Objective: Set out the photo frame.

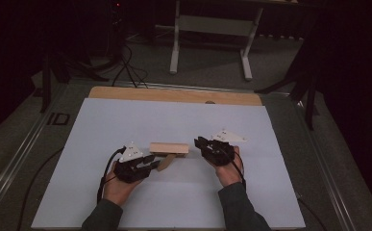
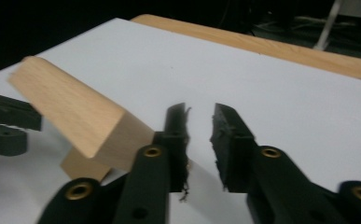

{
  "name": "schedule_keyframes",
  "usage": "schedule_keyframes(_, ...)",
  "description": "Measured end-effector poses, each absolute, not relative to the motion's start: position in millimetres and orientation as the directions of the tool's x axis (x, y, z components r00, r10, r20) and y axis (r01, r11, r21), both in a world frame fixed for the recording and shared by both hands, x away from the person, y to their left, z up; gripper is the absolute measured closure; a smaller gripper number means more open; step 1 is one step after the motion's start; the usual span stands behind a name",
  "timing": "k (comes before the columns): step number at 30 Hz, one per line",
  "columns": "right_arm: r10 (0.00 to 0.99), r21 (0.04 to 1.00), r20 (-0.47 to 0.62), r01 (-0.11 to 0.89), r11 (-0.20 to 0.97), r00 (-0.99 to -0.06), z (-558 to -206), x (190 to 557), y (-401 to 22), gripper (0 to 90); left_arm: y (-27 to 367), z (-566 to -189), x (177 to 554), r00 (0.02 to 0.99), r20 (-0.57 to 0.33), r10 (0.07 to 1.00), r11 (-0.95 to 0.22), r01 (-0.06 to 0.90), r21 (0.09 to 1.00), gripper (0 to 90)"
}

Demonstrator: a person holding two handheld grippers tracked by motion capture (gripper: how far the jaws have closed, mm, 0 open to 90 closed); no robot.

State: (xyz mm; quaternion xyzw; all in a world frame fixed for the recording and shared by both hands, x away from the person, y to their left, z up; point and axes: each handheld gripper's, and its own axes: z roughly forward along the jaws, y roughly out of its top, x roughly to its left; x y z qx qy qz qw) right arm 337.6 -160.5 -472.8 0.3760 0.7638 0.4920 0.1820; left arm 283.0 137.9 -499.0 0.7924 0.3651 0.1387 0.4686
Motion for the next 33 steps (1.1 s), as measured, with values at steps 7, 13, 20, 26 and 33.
schedule_keyframes(7,0.747,0.869,0.156,0.449,0.206,-0.646,-481,349,-156,88.7,140,-500,288,0.671,-0.14,0.728,-0.265,0.464,0.845,76.1)
schedule_keyframes(13,0.734,0.864,0.17,0.458,0.211,-0.658,-482,352,-153,89.3,141,-501,291,0.65,-0.139,0.747,-0.257,0.475,0.842,82.7)
schedule_keyframes(20,0.707,0.866,0.171,0.447,0.224,-0.686,-480,352,-148,89.5,137,-503,292,0.65,-0.127,0.75,-0.272,0.477,0.836,88.6)
schedule_keyframes(26,0.689,0.868,0.167,0.437,0.237,-0.706,-478,352,-142,89.5,135,-503,295,0.64,-0.136,0.757,-0.26,0.485,0.835,89.4)
schedule_keyframes(33,0.687,0.868,0.165,0.435,0.239,-0.707,-478,353,-140,89.4,131,-502,296,0.623,-0.143,0.769,-0.244,0.492,0.836,89.5)
